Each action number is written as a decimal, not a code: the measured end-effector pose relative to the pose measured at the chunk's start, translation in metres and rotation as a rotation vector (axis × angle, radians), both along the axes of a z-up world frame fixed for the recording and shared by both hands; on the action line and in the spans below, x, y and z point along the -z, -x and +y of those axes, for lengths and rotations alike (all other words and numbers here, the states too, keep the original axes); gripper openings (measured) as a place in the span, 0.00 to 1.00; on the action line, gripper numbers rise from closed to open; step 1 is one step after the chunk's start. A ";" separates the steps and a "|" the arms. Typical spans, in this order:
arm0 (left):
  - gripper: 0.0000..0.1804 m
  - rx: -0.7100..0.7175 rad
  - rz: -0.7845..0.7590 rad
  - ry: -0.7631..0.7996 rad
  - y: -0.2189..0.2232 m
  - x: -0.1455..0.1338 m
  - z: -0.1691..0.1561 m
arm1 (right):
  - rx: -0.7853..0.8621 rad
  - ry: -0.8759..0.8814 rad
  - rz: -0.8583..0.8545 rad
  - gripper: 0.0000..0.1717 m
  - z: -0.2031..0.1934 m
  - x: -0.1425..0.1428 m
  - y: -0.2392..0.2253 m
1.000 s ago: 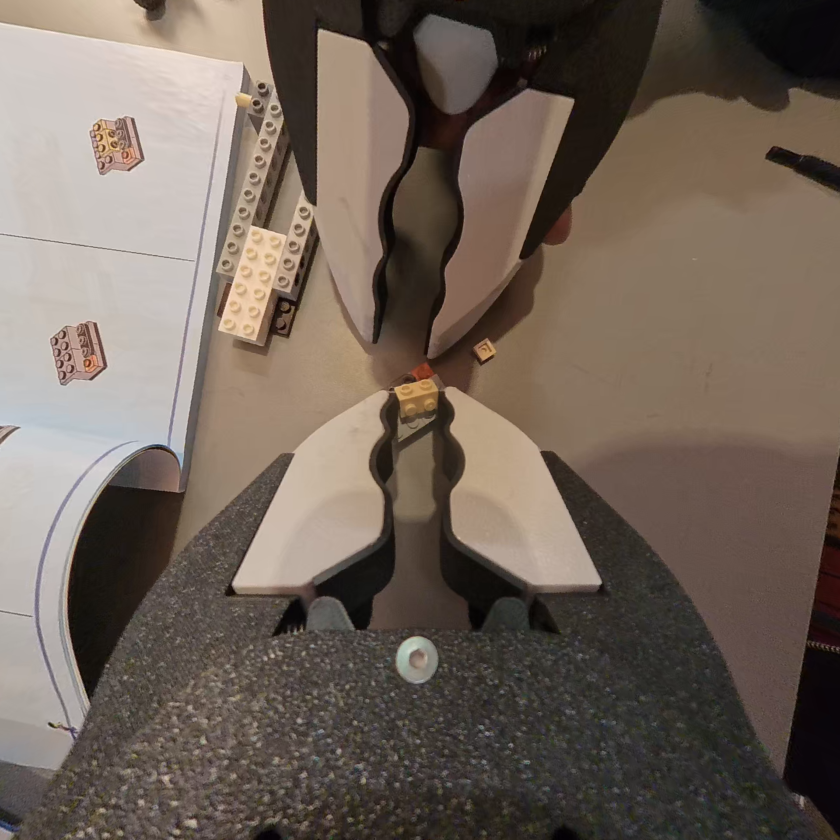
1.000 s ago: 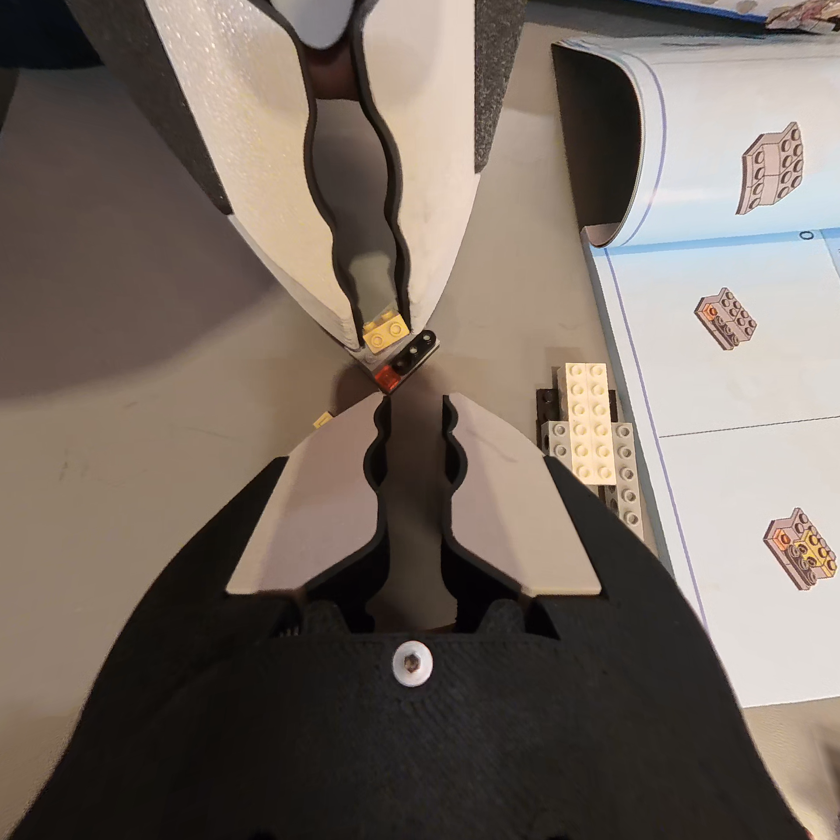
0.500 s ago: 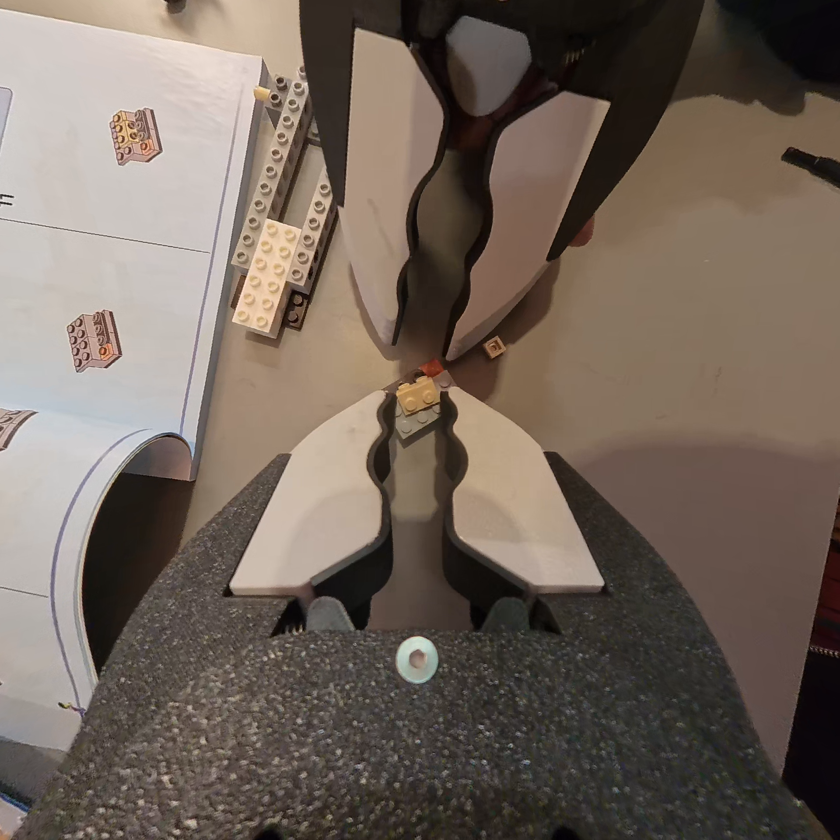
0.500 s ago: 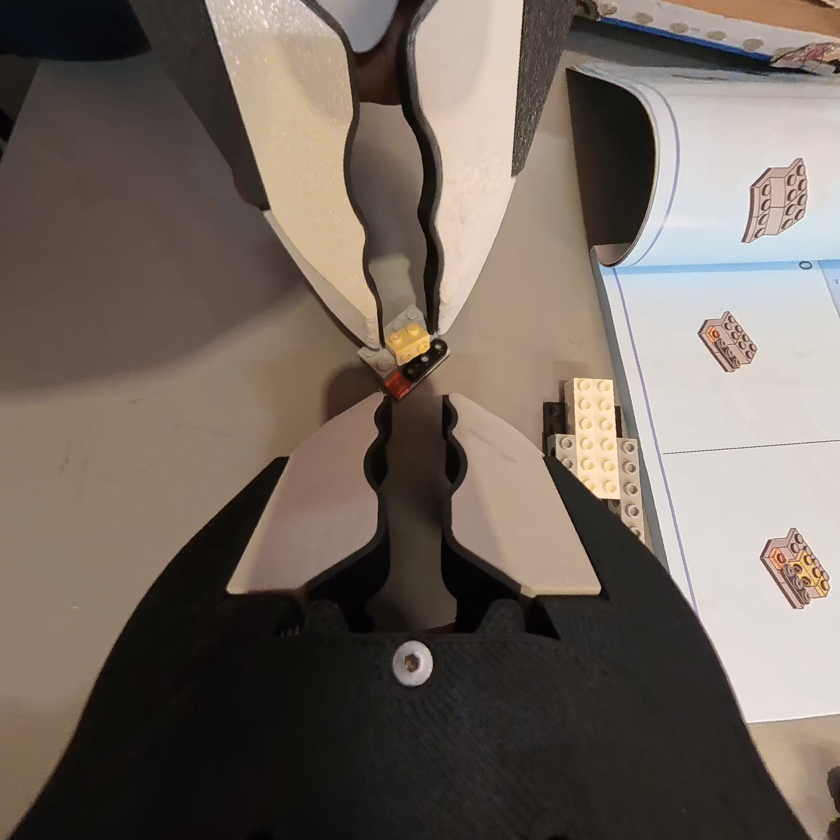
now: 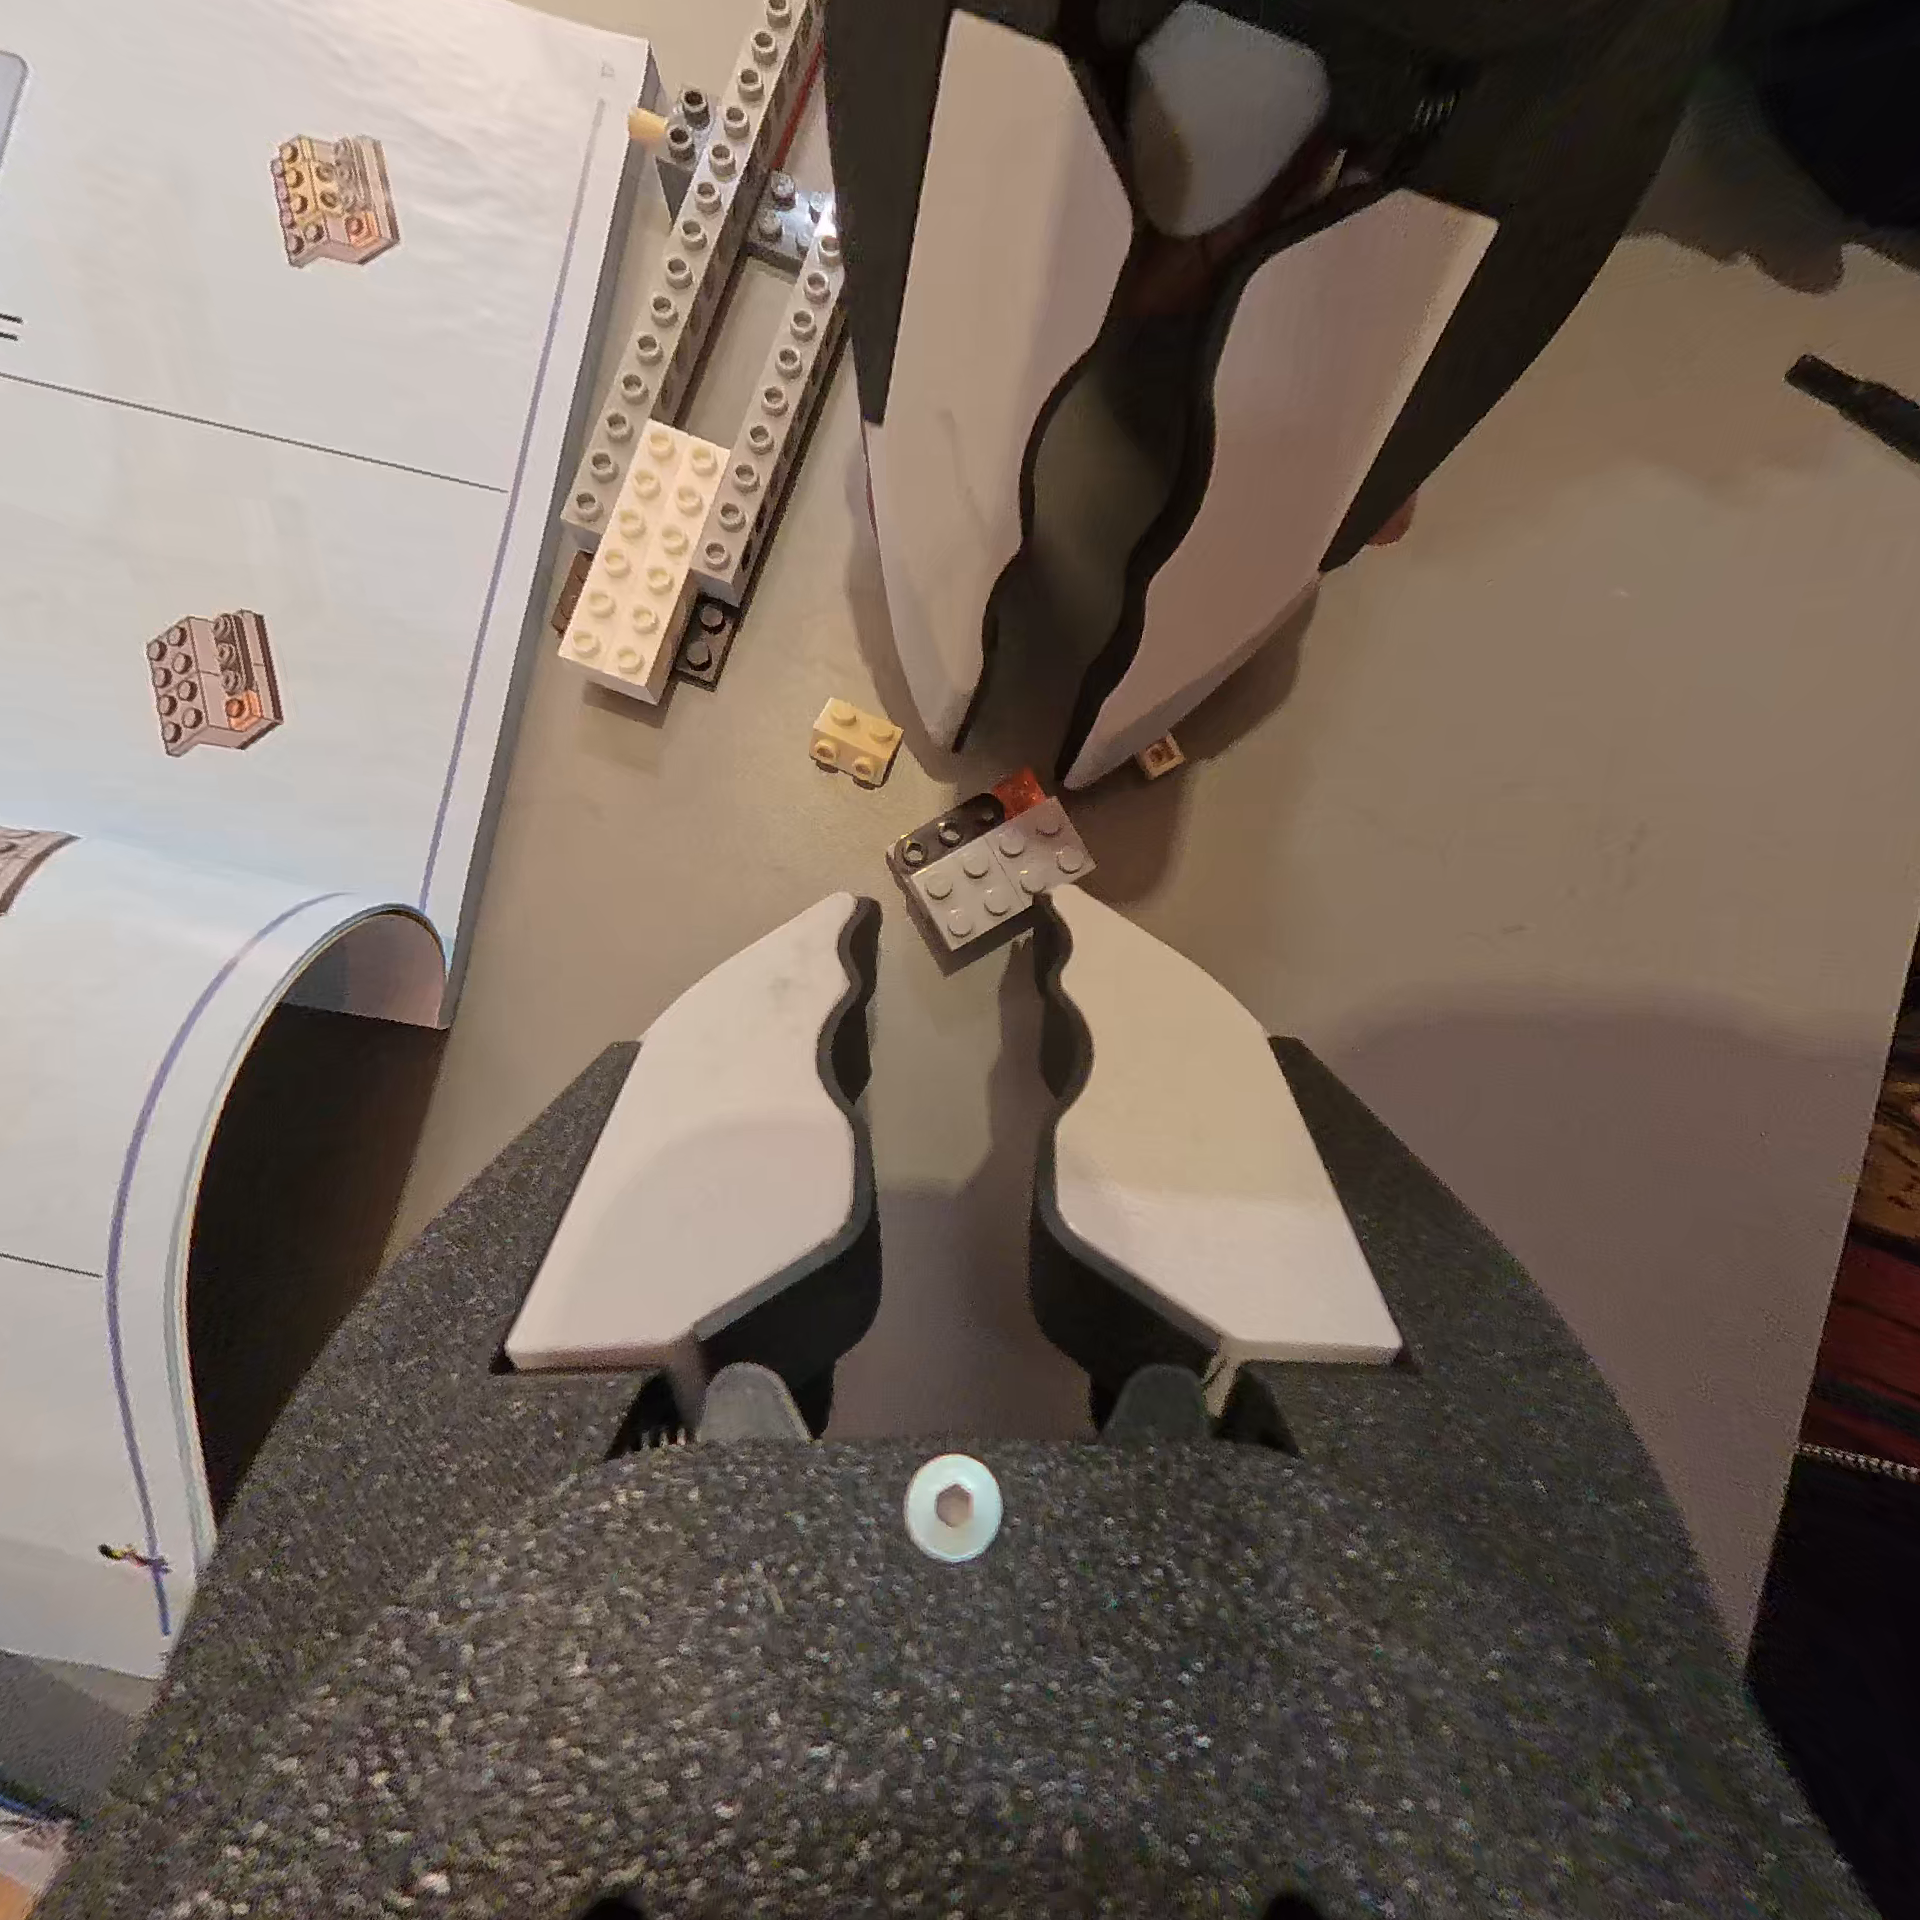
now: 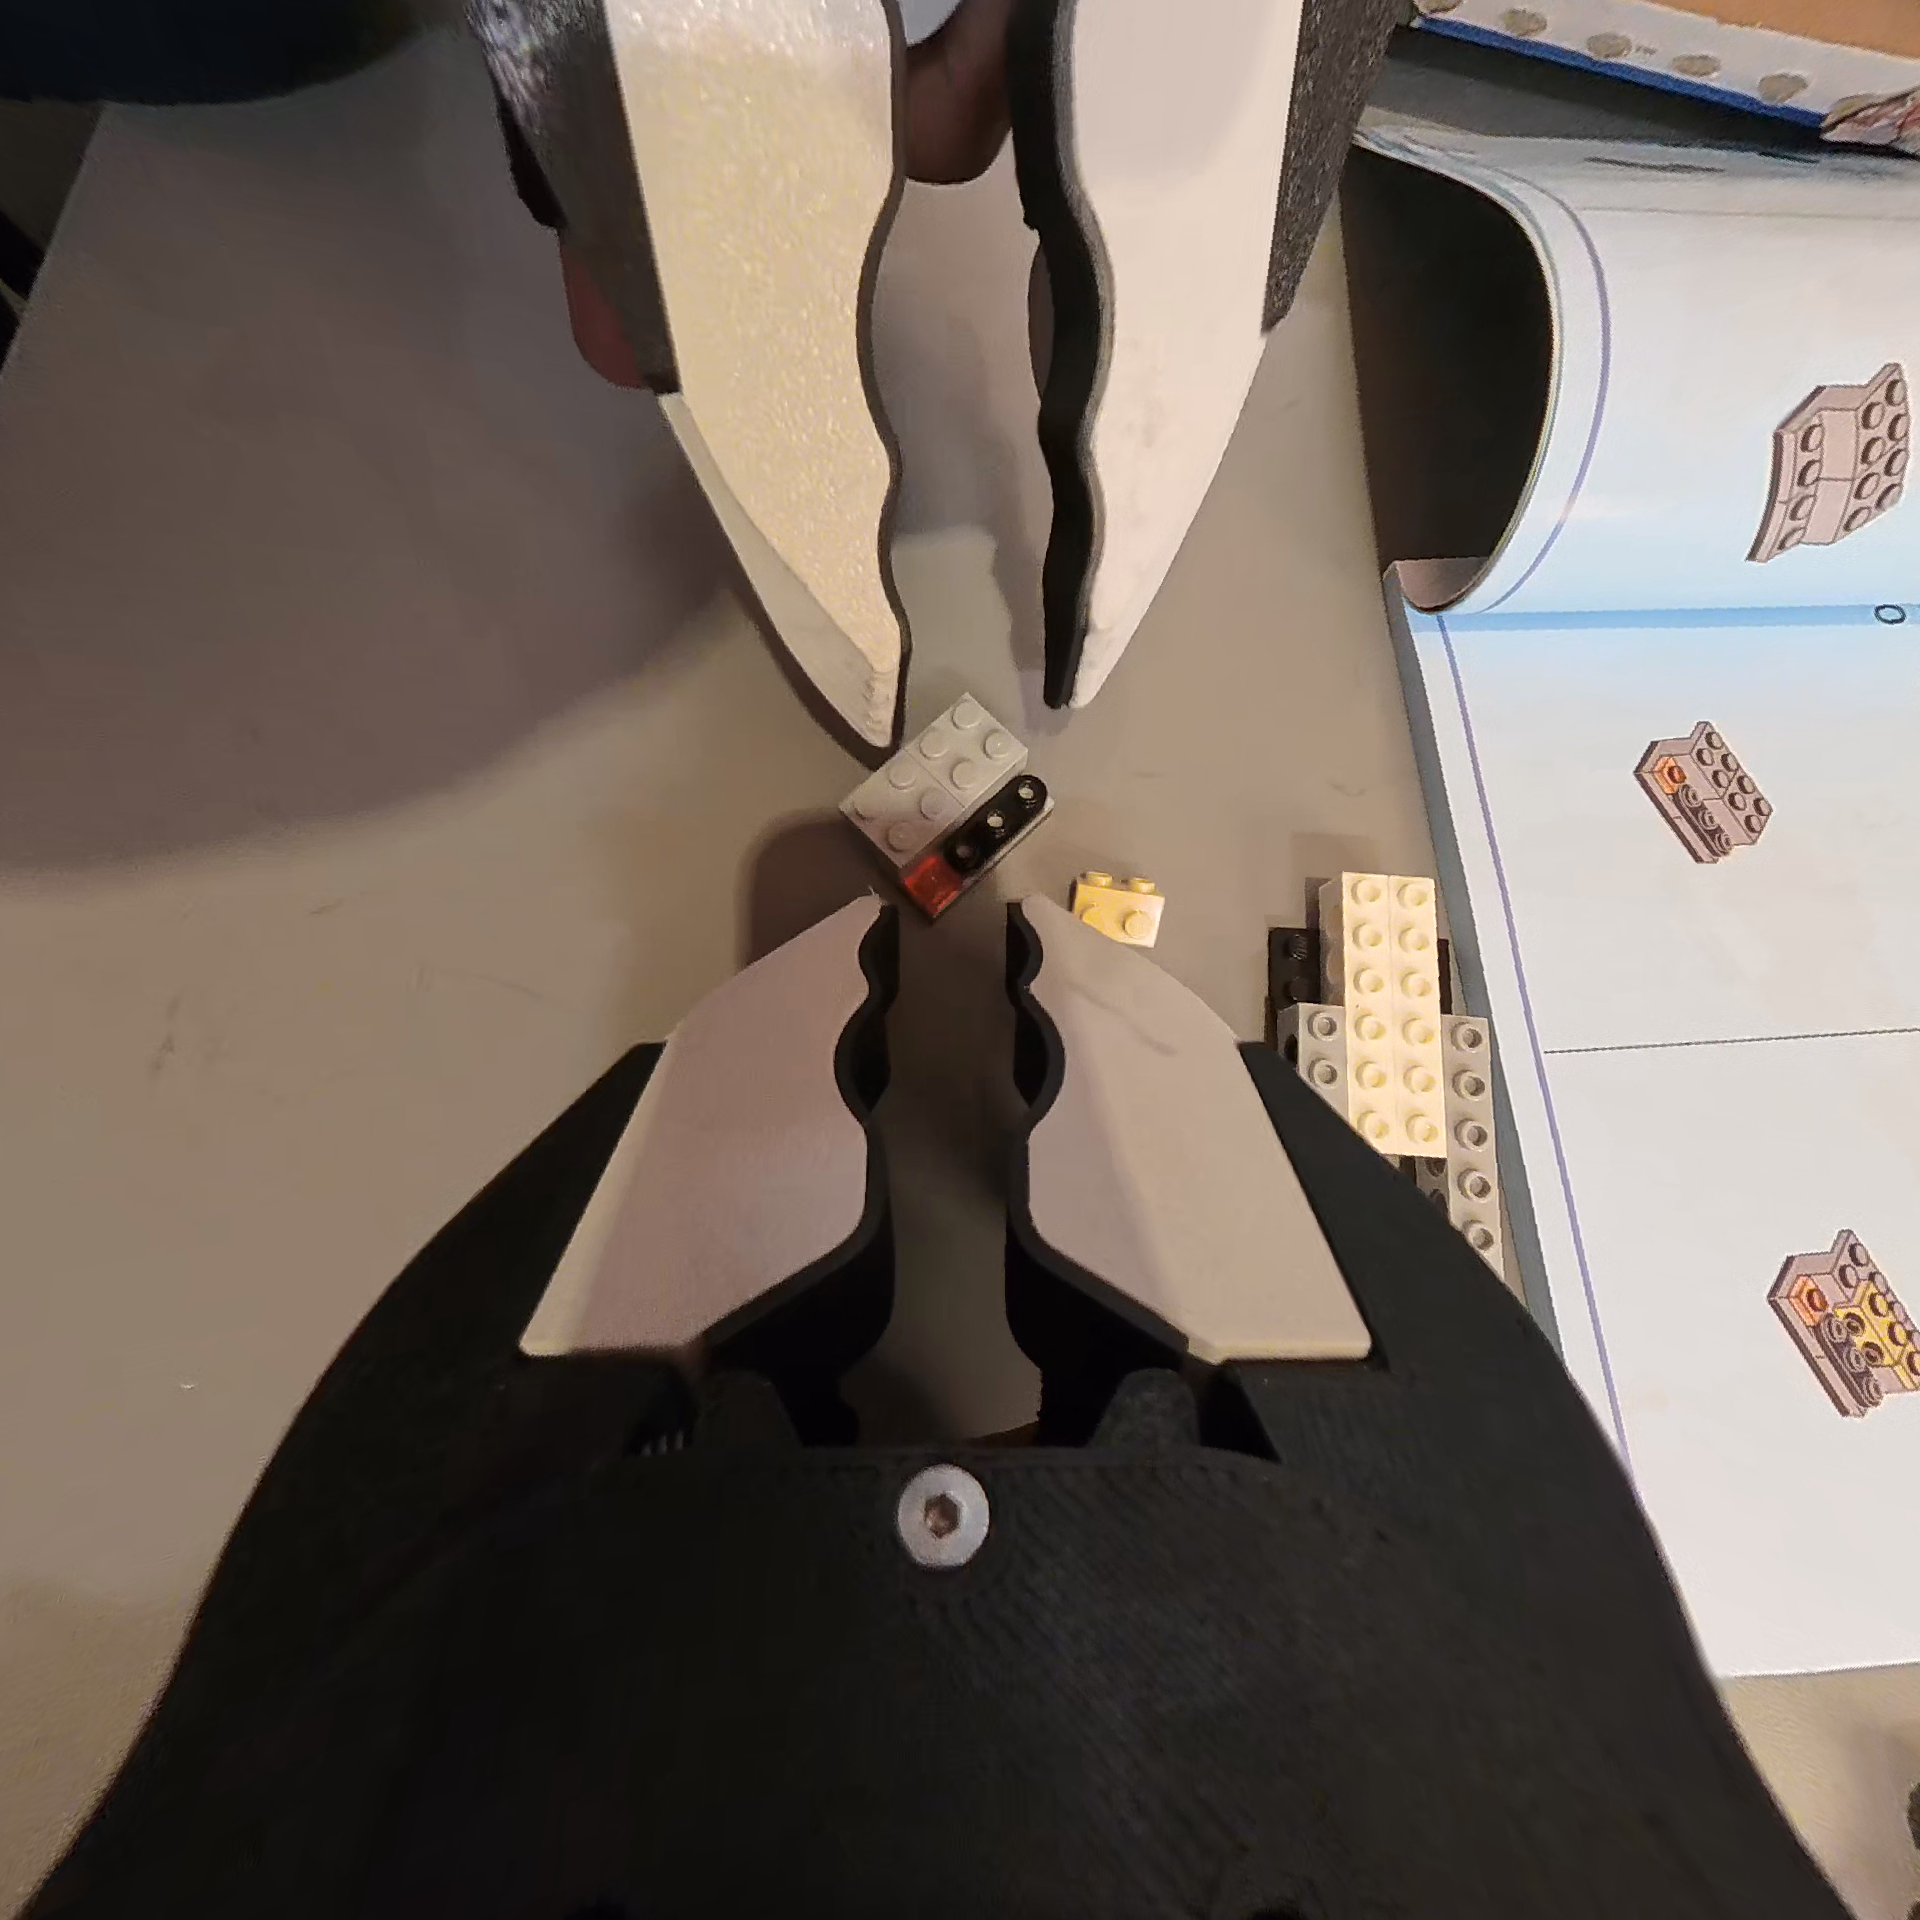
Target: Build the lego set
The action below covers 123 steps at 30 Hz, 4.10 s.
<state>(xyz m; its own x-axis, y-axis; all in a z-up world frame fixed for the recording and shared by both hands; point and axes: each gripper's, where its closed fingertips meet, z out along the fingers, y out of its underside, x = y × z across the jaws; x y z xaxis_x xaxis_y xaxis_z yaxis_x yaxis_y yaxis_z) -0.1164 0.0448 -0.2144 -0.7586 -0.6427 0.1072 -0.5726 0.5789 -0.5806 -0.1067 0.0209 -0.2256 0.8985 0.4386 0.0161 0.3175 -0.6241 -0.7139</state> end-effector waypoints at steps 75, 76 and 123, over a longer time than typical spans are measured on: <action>0.10 -0.196 -0.652 0.170 -0.068 -0.050 0.013 | 0.555 -0.304 0.649 0.21 0.032 -0.073 -0.056; 0.10 -0.201 -0.618 0.251 -0.067 -0.053 0.014 | 0.527 -0.337 0.630 0.21 0.031 -0.078 -0.057; 0.09 -0.123 -0.528 0.657 -0.052 -0.085 0.027 | 0.240 -0.006 -0.026 0.13 0.017 -0.003 -0.024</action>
